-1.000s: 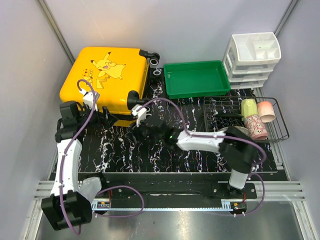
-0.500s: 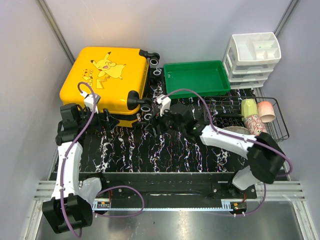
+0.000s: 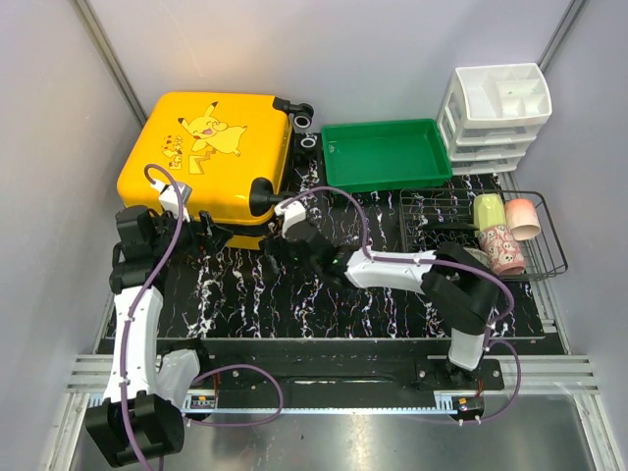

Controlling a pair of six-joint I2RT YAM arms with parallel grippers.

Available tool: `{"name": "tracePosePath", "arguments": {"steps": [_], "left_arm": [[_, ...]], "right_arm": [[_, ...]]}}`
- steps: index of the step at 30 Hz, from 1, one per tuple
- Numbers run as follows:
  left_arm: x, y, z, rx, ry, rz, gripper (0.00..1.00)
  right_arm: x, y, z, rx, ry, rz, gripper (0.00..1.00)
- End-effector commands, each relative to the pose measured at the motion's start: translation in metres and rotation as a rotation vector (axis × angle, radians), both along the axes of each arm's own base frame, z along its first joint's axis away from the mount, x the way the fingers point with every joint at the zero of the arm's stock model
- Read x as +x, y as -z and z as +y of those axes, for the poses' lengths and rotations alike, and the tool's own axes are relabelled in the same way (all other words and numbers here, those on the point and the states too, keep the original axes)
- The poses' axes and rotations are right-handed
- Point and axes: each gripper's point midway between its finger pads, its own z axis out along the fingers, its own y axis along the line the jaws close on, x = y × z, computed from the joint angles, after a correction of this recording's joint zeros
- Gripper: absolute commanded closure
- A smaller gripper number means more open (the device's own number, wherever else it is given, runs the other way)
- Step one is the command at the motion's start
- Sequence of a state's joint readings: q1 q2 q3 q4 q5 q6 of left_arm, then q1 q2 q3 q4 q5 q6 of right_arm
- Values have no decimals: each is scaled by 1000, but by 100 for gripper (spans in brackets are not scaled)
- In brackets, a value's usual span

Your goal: Open, take out, and arrange the luggage

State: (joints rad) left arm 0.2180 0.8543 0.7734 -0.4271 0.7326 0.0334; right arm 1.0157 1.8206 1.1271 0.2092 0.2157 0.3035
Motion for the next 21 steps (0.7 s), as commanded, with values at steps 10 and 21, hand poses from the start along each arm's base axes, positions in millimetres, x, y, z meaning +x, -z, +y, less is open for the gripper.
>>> {"name": "tracePosePath", "arguments": {"steps": [10,21], "left_arm": [[12,-21,8,-50,-96,-70,18],[13,-24,16,-70,-142,-77,18]], "right_arm": [[62,-16,19,-140,275,-189,35],[46,-30,44,-98,132,-198,100]]}}
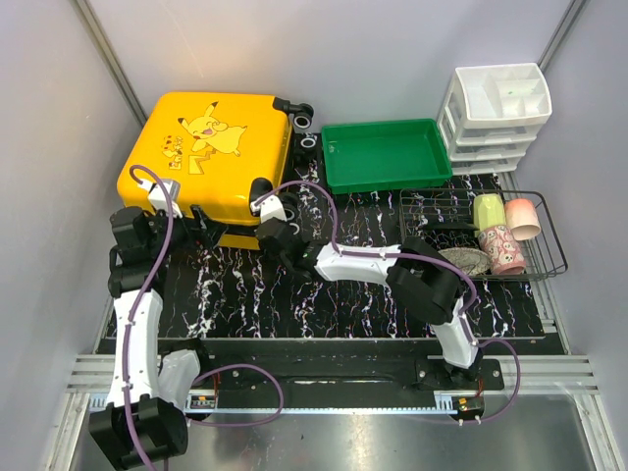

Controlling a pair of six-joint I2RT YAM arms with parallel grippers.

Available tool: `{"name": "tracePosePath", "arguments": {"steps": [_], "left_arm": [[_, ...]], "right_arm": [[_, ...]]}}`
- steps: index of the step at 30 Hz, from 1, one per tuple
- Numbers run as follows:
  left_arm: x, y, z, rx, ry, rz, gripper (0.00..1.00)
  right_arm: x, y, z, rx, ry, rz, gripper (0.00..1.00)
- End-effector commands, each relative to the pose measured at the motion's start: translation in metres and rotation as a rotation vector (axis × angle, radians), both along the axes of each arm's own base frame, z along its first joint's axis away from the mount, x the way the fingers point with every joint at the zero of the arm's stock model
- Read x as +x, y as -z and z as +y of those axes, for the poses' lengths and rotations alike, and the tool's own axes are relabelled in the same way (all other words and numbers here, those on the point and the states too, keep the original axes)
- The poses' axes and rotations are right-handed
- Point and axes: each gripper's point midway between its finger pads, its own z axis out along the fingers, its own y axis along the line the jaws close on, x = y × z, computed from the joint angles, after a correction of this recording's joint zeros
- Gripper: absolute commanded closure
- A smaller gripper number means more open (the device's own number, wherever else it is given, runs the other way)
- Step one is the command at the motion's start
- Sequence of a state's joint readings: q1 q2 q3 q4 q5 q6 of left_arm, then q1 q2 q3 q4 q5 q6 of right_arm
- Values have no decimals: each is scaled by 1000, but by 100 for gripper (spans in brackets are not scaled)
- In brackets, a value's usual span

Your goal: Open, take out, and arrange the luggage

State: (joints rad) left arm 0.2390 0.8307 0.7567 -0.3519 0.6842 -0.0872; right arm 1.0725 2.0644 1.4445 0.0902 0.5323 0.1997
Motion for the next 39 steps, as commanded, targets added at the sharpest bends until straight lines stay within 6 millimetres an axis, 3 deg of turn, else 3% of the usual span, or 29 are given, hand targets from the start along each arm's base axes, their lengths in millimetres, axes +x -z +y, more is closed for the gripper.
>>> {"name": "tracePosePath", "arguments": {"steps": [1,5,8,11,16,24,37,38,39], "left_arm": [[5,-14,7,-16,-44,-61,18],[6,-15,9,-36,-56,-65,18],[7,-12,8,-47,-51,-52,18],[7,-8,6,-60,-44,-44,19],[10,-10,7,-67,-46,-50,20],[15,-12,22,-109,-112,-43,20],[17,-12,34,-139,-138,-33,21],[17,-13,35,-126,-134,-26,21],[18,-14,36,-117,-136,-24,21]], "right_arm": [[-7,-34,19,102,-75,-9,100],[-50,-43,46,267,-312,98,100],[-74,-50,64,348,-408,151,100],[-85,-57,80,367,-443,119,100],[-79,-61,103,351,-436,58,100],[-58,-53,120,305,-380,4,100],[-51,-57,154,322,-411,-52,100],[-54,-64,153,329,-426,-52,100],[-57,-66,151,328,-439,-51,92]]}}
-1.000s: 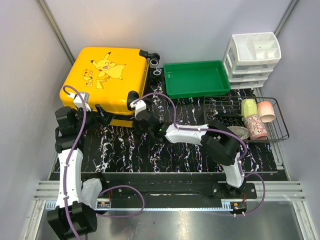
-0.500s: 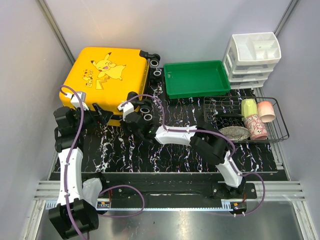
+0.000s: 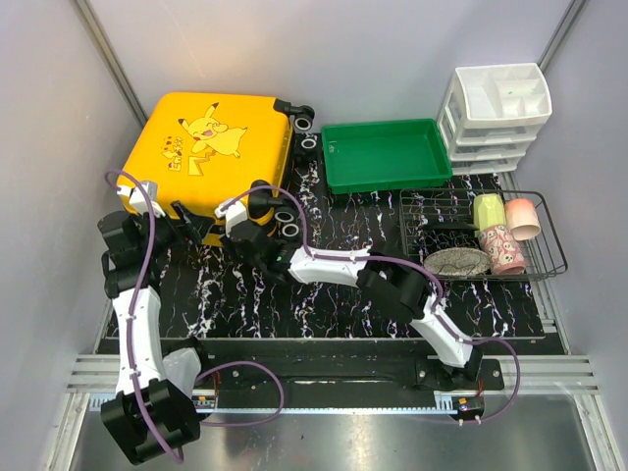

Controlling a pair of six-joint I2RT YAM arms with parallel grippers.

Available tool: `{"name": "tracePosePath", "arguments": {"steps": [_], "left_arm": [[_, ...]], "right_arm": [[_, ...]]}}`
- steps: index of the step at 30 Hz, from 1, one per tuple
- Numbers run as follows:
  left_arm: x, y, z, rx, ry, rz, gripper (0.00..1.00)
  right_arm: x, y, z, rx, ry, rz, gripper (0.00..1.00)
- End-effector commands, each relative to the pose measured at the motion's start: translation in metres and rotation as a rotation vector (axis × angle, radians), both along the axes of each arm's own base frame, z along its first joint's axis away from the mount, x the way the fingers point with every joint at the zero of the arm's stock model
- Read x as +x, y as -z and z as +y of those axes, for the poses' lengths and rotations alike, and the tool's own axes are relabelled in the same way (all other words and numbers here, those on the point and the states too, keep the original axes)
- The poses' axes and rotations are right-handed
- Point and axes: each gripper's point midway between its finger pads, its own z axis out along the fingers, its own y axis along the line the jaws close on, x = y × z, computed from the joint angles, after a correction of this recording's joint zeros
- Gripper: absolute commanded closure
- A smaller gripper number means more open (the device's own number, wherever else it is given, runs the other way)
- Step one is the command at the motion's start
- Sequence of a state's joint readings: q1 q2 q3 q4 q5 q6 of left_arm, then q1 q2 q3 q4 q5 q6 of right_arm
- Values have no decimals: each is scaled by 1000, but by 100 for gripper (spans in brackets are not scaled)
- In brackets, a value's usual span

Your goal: Open, take out, and arrange the luggage

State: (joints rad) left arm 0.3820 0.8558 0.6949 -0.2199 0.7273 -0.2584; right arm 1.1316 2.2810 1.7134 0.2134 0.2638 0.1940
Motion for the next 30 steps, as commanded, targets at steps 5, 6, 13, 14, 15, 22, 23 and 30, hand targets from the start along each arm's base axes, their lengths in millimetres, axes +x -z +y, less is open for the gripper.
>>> {"name": "tracePosePath", "arguments": {"steps": [5,6,13,14,15,22,23,30], "left_arm": [[9,-34,7,59,18,-51,18],[9,-37,6,60,25,-57,17],[10,-60,11,159,64,-58,14],[7,-58,11,161,66,-36,13],[6,-59,11,173,69,-35,13],[-2,-63,9,219,112,-19,10],[-4,-61,8,217,119,-4,10],[-11,-42,15,257,113,88,11]], "right_arm": [[-61,-86,11,147,-267,-78,50],[-67,-81,4,116,-296,-86,46],[-128,-123,-37,77,-569,-71,16],[-134,-142,-47,82,-596,-107,15],[-140,-141,-57,52,-613,-97,14],[-70,-161,-127,-46,-450,-73,7],[-45,-159,-141,-65,-402,-67,7],[5,-146,-168,-172,-358,-77,5]]}}
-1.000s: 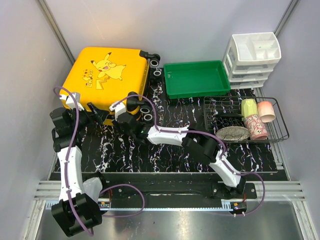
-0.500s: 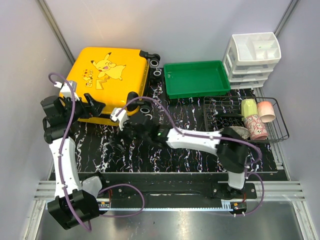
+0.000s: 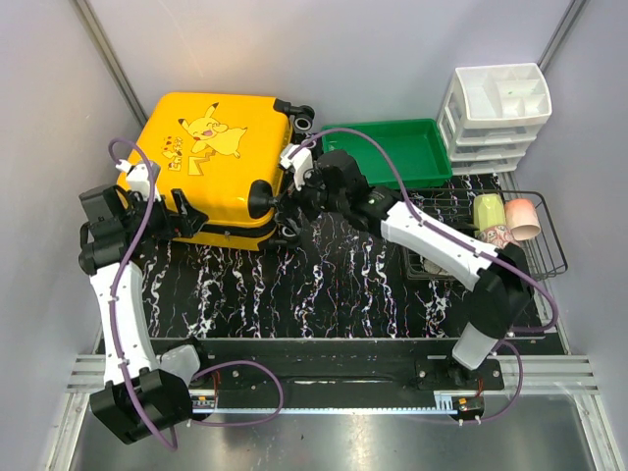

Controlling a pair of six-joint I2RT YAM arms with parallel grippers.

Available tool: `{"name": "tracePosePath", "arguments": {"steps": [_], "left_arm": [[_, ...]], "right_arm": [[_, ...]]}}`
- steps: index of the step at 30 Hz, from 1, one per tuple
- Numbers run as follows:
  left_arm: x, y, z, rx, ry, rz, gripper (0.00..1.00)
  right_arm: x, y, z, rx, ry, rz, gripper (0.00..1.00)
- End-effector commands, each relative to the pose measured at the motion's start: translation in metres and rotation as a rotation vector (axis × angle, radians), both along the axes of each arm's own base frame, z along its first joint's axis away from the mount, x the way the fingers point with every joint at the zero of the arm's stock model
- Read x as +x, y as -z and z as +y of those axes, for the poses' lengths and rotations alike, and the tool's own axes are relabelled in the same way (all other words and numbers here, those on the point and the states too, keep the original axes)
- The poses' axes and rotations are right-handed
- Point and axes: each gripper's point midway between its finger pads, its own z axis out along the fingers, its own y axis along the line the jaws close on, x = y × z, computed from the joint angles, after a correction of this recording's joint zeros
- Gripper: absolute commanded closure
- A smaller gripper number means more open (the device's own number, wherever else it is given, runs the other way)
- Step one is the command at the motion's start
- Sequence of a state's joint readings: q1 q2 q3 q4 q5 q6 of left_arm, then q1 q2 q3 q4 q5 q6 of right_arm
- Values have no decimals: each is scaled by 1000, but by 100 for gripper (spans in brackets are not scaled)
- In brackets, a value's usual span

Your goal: Open, take out, and arrange the luggage

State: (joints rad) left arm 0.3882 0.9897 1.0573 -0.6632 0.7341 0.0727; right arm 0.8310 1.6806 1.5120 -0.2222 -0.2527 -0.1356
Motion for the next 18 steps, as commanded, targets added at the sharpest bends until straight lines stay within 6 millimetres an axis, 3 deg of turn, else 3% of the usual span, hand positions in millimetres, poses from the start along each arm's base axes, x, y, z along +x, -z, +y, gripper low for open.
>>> {"name": "tracePosePath", "arguments": {"steps": [1,6,11,18], "left_arm": [[-5,1,7,64,1,20,11],[-6,3,5,50,11,40,10],[-5,1,2,23,26,49,11],[-8,8,-3,2,46,61,11]], "right_arm": [[-4,8,0,-78,-76,1,5],[-6,25,10,-99,-116,58,5],[8,55,16,-157,-110,58,7],[28,71,20,-203,-70,33,12]]}}
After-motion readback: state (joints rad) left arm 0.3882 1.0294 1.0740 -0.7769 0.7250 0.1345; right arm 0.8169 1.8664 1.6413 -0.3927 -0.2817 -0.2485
